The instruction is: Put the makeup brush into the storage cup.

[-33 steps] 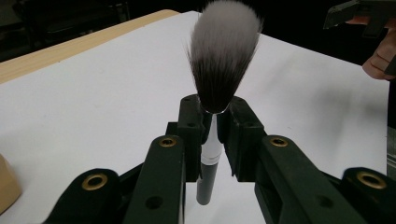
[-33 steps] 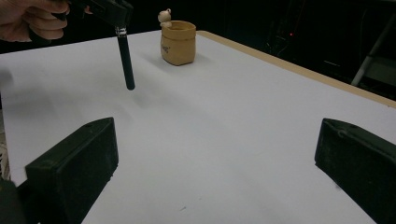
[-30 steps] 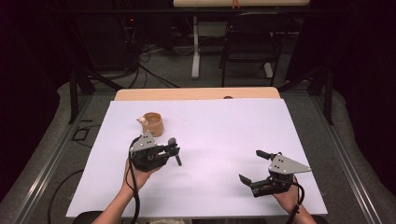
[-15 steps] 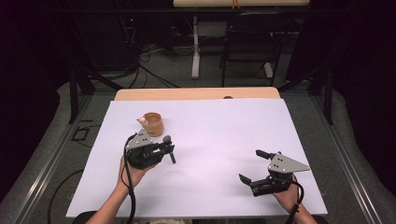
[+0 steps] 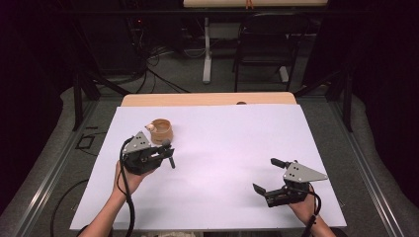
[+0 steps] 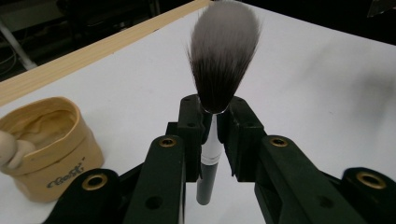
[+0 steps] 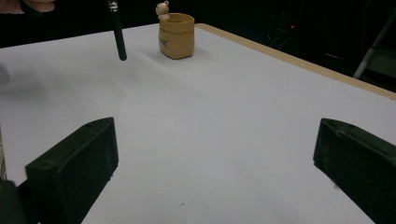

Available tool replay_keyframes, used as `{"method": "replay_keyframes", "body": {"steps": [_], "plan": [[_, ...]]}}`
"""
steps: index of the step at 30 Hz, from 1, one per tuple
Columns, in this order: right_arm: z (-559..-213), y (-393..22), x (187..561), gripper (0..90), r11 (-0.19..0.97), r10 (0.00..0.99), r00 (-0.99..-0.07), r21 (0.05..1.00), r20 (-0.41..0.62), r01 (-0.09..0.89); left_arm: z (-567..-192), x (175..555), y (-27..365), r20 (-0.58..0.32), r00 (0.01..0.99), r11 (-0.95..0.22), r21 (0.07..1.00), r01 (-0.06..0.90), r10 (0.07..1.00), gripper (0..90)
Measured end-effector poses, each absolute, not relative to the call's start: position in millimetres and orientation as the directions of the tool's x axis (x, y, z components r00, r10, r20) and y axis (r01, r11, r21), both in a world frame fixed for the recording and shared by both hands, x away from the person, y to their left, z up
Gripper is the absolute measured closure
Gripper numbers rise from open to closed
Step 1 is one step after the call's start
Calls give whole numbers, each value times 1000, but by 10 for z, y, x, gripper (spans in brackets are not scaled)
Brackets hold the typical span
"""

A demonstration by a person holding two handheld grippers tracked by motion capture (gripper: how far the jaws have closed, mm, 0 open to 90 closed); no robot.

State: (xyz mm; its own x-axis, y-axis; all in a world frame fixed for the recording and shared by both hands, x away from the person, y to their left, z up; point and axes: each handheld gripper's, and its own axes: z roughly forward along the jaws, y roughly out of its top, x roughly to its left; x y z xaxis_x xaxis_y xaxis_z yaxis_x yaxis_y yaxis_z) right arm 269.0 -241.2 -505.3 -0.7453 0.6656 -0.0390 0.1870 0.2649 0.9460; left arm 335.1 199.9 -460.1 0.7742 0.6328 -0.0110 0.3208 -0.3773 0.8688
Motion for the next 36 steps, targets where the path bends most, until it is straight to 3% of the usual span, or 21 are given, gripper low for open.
{"method": "replay_keyframes", "body": {"steps": [36], "plan": [[-5052,-2409,2712,0,275,685,-728,940,-45,200,-4415,3415,2442,49,708,-404,848,344,704,775]]}}
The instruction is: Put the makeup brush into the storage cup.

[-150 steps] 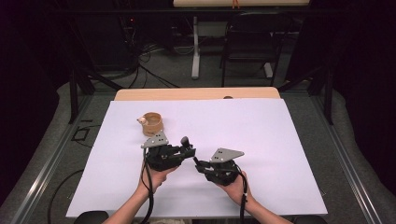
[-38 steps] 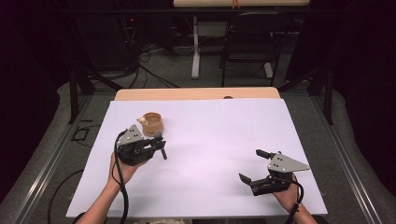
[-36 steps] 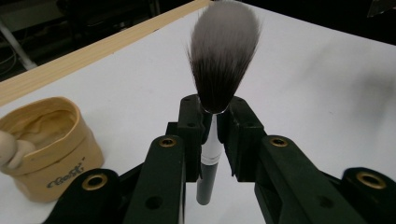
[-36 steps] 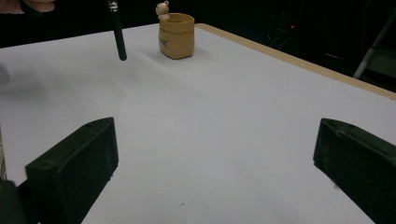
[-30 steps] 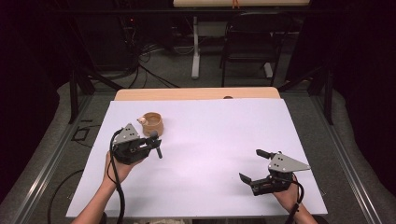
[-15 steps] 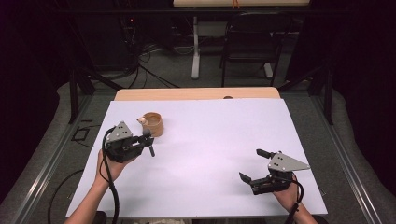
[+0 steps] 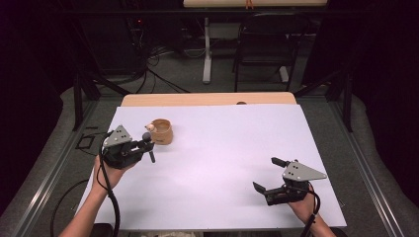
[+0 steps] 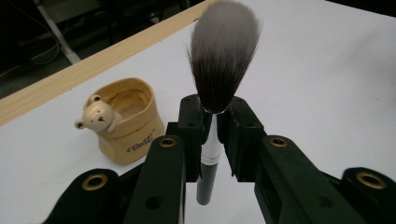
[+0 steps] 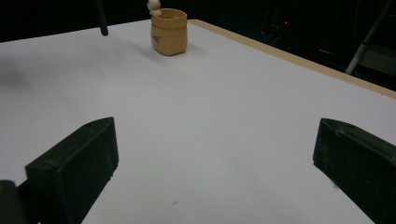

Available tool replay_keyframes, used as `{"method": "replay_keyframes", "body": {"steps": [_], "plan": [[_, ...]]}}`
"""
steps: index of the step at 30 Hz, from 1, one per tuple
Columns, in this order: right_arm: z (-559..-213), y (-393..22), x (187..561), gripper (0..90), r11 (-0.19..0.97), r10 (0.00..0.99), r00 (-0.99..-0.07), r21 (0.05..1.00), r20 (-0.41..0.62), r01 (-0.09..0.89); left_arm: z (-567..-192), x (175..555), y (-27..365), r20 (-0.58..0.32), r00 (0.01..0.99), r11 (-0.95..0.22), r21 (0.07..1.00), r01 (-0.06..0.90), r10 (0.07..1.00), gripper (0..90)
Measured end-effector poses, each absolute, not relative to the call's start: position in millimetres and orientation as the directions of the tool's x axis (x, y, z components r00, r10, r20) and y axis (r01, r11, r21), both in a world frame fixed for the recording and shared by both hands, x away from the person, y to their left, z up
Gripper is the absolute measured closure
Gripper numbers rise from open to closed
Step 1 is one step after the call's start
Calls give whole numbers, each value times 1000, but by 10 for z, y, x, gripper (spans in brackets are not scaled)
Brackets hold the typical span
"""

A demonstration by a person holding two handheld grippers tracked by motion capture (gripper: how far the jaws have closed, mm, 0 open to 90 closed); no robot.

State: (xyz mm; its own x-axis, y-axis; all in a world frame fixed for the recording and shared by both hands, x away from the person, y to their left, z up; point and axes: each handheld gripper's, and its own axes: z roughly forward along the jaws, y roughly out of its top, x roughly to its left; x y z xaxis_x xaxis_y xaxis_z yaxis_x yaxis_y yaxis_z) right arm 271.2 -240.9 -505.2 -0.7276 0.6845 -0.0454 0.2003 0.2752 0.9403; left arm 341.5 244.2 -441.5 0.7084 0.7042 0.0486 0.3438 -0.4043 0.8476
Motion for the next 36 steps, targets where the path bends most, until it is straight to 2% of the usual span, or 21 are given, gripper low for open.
{"method": "replay_keyframes", "body": {"steps": [36], "plan": [[-5048,-2415,2720,0,267,685,-727,942,-36,205,-4146,3745,2523,62,667,-363,874,323,742,775]]}}
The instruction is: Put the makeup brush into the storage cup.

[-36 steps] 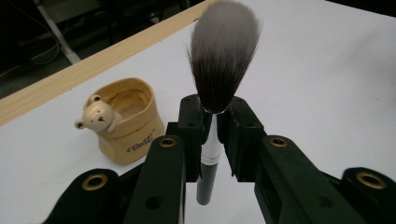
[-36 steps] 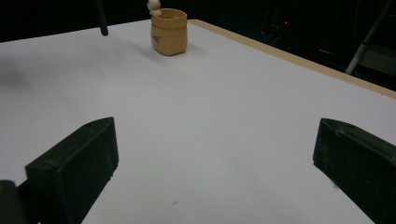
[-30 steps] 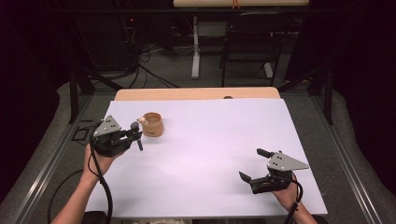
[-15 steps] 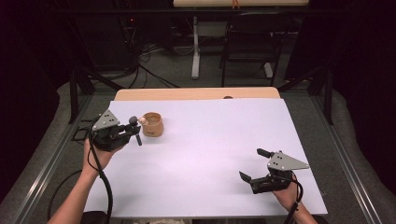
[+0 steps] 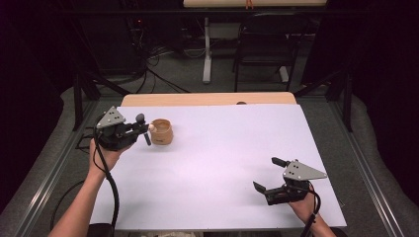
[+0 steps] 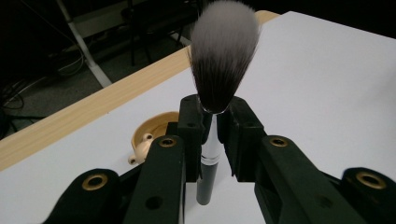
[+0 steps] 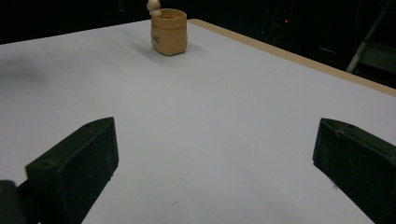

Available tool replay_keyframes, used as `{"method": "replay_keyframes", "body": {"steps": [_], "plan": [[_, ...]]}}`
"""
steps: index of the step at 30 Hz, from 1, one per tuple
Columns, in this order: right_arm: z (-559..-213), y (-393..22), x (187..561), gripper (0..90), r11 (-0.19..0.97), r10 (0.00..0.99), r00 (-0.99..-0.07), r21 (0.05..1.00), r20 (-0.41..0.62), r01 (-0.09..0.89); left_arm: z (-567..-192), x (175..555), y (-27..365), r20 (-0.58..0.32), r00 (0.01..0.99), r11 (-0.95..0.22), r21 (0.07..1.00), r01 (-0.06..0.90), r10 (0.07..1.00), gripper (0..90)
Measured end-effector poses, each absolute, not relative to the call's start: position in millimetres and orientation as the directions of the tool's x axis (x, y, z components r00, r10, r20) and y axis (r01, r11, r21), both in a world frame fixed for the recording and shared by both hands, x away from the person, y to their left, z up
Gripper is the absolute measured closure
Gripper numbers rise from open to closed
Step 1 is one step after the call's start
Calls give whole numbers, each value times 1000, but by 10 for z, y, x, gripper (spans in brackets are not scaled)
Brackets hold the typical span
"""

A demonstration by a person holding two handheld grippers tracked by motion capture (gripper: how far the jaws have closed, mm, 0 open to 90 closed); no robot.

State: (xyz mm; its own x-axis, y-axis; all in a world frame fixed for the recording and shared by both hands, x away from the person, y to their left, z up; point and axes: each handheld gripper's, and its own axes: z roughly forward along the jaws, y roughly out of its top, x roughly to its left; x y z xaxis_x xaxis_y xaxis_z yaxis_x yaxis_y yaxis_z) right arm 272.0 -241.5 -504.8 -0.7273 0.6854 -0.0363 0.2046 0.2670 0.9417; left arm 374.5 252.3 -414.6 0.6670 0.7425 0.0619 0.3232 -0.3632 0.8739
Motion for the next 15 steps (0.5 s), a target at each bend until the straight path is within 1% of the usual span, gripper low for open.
{"method": "replay_keyframes", "body": {"steps": [6,15], "plan": [[-5047,-2420,2721,0,267,687,-725,942,-37,205,-4114,3816,2508,63,663,-360,876,322,746,775],[-5045,-2417,2720,0,270,683,-729,941,-38,204,-4123,3944,2486,40,652,-328,886,327,757,775]]}}
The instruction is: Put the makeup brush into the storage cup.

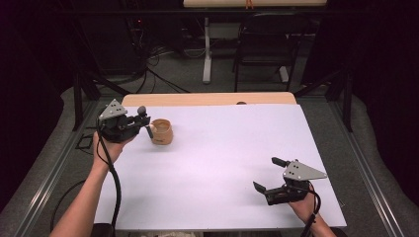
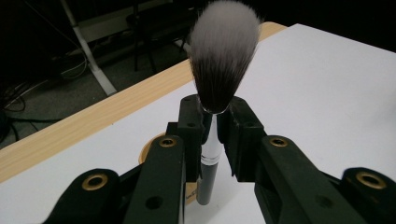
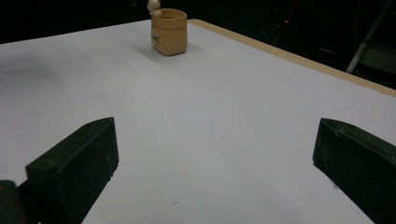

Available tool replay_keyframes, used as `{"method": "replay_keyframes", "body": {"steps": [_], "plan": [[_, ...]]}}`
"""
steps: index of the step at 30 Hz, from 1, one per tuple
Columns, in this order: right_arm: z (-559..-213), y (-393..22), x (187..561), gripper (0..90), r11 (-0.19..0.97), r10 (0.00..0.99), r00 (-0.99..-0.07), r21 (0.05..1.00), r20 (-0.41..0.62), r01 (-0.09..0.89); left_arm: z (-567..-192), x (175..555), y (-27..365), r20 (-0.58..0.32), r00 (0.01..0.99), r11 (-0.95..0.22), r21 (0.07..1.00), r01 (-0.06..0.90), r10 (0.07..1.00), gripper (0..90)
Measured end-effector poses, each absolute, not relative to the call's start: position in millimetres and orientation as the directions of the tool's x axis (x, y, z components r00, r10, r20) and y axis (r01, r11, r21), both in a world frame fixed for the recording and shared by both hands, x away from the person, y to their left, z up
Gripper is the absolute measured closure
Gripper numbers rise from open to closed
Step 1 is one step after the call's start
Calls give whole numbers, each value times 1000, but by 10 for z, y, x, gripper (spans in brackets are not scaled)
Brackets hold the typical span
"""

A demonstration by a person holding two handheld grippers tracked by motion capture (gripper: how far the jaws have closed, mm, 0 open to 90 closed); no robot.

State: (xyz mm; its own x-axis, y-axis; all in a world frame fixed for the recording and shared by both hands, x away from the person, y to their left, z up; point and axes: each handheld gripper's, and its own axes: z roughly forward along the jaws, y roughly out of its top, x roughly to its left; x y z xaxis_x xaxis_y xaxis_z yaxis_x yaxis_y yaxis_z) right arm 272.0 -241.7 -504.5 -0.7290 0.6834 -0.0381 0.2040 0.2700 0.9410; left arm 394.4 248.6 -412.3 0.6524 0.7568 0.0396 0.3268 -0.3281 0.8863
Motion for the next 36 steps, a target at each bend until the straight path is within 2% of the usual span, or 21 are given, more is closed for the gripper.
{"method": "replay_keyframes", "body": {"steps": [36], "plan": [[-5045,-2412,2724,0,278,683,-730,937,-38,211,-4247,4392,2341,27,599,-287,894,344,800,775]]}}
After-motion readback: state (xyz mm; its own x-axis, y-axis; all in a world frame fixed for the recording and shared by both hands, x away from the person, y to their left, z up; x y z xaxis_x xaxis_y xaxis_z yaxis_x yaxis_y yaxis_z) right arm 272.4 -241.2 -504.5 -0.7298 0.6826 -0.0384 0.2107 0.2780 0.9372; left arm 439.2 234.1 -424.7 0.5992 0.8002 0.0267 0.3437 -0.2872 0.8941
